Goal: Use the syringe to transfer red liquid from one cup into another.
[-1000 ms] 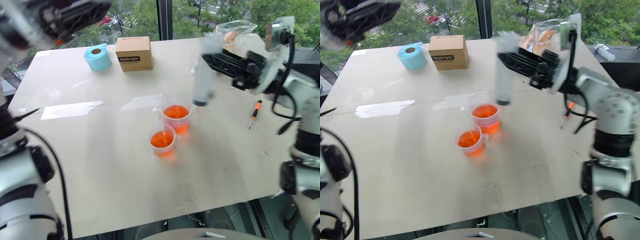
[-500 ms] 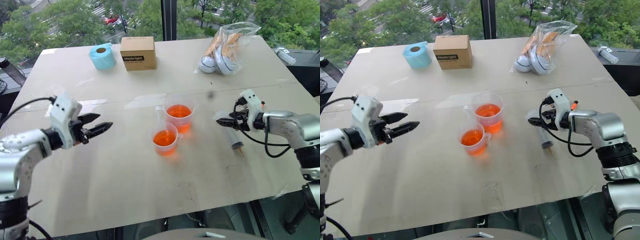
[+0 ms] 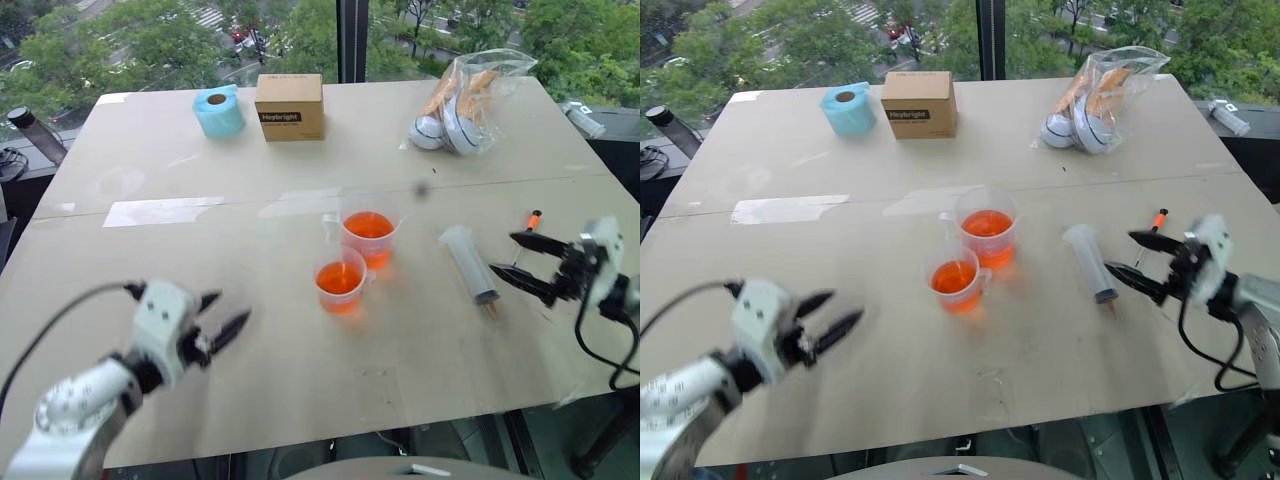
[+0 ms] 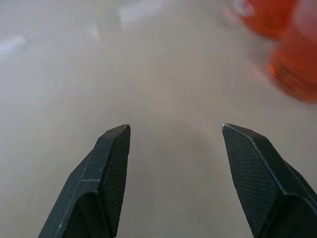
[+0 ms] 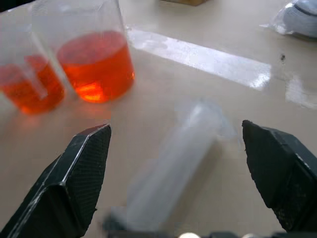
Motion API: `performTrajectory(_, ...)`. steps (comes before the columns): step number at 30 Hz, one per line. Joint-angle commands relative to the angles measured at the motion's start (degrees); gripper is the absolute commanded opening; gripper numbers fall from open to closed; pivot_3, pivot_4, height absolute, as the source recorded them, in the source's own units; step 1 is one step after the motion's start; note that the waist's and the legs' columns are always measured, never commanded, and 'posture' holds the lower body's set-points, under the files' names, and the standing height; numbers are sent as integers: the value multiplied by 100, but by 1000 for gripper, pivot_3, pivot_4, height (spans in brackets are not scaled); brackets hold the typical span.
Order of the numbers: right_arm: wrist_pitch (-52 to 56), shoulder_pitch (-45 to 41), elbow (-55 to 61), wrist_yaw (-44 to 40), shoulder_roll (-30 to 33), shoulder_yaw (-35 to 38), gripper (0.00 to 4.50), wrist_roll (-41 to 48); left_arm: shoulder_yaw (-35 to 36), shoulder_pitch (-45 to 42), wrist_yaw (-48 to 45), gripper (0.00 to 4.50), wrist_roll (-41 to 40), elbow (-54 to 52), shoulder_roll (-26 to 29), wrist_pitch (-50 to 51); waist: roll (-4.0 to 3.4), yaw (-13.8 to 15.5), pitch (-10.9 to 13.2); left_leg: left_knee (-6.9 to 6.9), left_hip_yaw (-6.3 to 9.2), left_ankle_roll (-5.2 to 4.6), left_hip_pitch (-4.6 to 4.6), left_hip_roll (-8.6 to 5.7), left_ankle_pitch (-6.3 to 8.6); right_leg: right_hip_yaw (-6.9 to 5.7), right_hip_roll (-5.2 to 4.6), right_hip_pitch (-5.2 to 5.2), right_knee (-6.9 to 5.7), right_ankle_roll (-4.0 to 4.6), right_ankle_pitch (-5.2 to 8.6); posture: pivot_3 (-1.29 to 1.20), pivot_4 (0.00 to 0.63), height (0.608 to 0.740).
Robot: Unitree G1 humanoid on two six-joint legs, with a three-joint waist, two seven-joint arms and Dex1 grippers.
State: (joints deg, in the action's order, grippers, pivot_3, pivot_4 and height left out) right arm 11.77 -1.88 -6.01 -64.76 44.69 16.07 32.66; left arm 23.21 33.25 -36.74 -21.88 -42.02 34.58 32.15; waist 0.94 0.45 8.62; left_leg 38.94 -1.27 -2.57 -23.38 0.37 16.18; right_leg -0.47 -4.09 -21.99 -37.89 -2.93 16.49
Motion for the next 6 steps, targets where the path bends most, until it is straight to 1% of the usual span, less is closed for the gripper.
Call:
performTrajectory(1,-895,-12,-907,-629,269,310,4406,-287,-49,287,-131,2993,244,-61,-44,-543,-32,-2,10,-4,0,-6,24,0,4,-1,0,25,1,5,1,0,150,740)
performTrajectory(2,-1194,-21,-1279,-864,311,304,4406,-376,-79,315,-149,2993,218,23,-138,-683,-43,-2,9,-18,-4,-28,86,0,15,4,-3,71,1,33,12,0,150,740)
performTrajectory(4,-1543,-49,-1712,-1133,364,267,4406,-499,-140,352,-172,2993,261,144,-209,-873,-50,1,7,-26,-5,-29,114,0,15,7,-4,89,2,39,10,0,150,740)
performTrajectory(6,-1730,-110,-1975,-1243,394,254,4406,-555,-192,390,-213,2993,347,240,-204,-979,-48,0,5,-41,-7,-29,171,1,16,8,-4,140,7,41,12,0,150,740)
